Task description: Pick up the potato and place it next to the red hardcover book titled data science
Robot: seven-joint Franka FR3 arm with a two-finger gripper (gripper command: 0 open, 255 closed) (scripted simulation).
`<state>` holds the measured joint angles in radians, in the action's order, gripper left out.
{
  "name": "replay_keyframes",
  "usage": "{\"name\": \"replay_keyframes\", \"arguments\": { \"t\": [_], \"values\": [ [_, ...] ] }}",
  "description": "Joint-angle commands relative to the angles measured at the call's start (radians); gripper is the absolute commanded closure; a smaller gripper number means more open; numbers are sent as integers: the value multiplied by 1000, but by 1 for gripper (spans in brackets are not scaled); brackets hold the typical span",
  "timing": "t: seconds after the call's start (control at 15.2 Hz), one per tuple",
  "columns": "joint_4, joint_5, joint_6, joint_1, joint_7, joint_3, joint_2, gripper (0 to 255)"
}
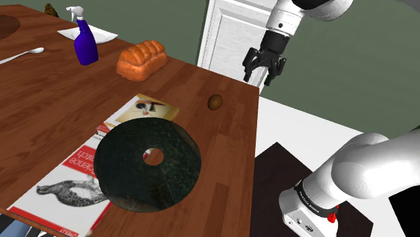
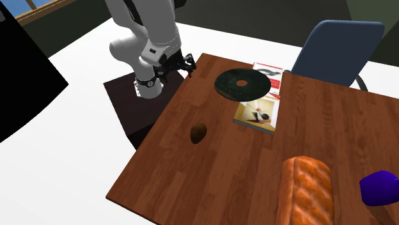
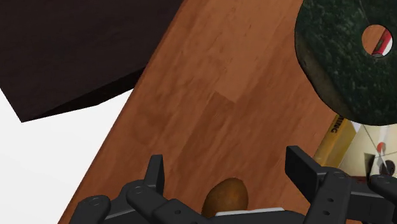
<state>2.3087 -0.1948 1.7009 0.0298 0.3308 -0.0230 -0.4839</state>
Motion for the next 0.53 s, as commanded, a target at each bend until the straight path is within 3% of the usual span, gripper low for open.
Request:
{"name": "replay_keyframes", "arguments": {
  "t": [0.0,0.46],
  "values": [
    [-9,-14,54,8,49,-11,66,0],
    [-102,-46,200,35,195,-20,324,0]
  ]
}}
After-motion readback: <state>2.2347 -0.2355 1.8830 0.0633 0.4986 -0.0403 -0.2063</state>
